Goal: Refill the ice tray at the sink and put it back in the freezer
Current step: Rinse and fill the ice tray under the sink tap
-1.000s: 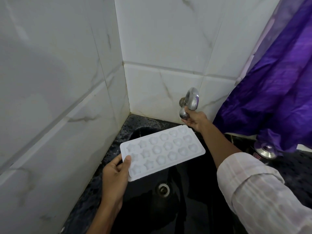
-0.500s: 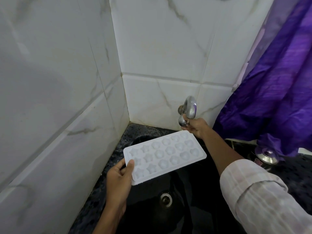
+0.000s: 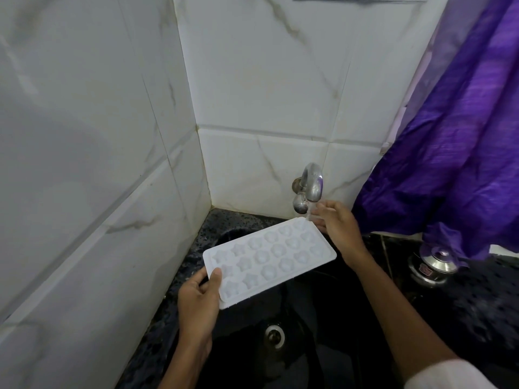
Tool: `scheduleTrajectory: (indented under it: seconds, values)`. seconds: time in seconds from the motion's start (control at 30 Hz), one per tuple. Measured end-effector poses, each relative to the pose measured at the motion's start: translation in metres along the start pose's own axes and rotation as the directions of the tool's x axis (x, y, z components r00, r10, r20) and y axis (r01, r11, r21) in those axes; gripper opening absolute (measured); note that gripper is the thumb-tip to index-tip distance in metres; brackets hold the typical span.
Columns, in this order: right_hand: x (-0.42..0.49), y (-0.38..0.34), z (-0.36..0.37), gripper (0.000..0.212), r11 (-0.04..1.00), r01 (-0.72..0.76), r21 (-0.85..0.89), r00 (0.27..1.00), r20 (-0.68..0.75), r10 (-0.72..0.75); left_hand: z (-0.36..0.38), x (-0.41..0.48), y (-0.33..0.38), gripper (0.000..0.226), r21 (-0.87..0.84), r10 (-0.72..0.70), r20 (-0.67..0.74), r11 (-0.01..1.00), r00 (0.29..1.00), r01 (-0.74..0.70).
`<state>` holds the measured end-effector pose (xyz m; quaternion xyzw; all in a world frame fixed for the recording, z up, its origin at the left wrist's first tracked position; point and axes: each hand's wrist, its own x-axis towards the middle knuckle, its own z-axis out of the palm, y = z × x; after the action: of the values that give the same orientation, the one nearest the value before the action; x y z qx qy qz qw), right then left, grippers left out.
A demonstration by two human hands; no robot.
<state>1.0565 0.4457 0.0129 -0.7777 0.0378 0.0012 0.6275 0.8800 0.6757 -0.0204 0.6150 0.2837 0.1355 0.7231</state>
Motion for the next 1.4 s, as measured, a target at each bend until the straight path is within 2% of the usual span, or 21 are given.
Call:
scheduleTrajectory:
  seconds: [0.1, 0.2, 0.27, 0.33, 0.43, 0.67, 0.9, 1.1, 1.23, 1.4]
  values:
    - [-0.021, -0.001, -0.014, 0.008, 0.922, 0.239, -0.304, 0.963, 0.2, -0.183, 0.004, 0.002, 0.001, 0.013, 0.004, 0.012, 0.004, 1.0, 1.0, -0.012]
    - [-0.023, 0.0, -0.016, 0.023, 0.777, 0.41, -0.478, 0.889, 0.399, -0.224, 0.011, 0.0, 0.001, 0.014, 0.02, 0.025, 0.024, 0.999, 0.999, -0.026]
    - [-0.021, 0.002, -0.016, 0.033, 0.692, 0.435, -0.576, 0.877, 0.444, -0.182, 0.014, -0.002, 0.001, 0.014, 0.021, 0.034, 0.018, 0.999, 0.999, -0.035]
    - [-0.022, 0.002, -0.017, 0.037, 0.676, 0.396, -0.621, 0.885, 0.454, -0.101, 0.013, -0.003, 0.0, 0.014, 0.02, 0.037, 0.003, 0.999, 0.999, -0.037]
    - [-0.022, -0.001, -0.02, 0.036, 0.645, 0.415, -0.642, 0.873, 0.48, -0.084, 0.011, -0.005, 0.0, 0.014, 0.017, 0.023, -0.005, 1.0, 1.0, -0.022]
    - [-0.022, -0.009, -0.015, 0.034, 0.597, 0.486, -0.638, 0.858, 0.478, -0.188, 0.011, -0.012, -0.003, 0.018, 0.018, 0.037, -0.018, 0.999, 0.999, -0.037]
    - [-0.019, -0.013, -0.013, 0.031, 0.61, 0.469, -0.639, 0.862, 0.48, -0.161, 0.009, -0.015, -0.002, 0.024, 0.01, 0.064, -0.039, 0.998, 0.997, -0.064]
    - [-0.016, -0.016, -0.006, 0.036, 0.564, 0.472, -0.678, 0.862, 0.49, -0.132, 0.012, -0.016, -0.003, 0.026, -0.01, 0.058, -0.032, 0.998, 0.998, -0.059]
    - [-0.015, -0.016, -0.006, 0.034, 0.587, 0.445, -0.676, 0.866, 0.492, -0.09, 0.014, -0.013, -0.003, 0.025, -0.024, 0.051, -0.041, 0.998, 0.998, -0.052]
    - [-0.017, -0.023, -0.005, 0.036, 0.64, 0.431, -0.636, 0.875, 0.468, -0.124, 0.017, -0.012, 0.0, 0.022, -0.061, 0.033, -0.054, 0.997, 0.998, -0.037]
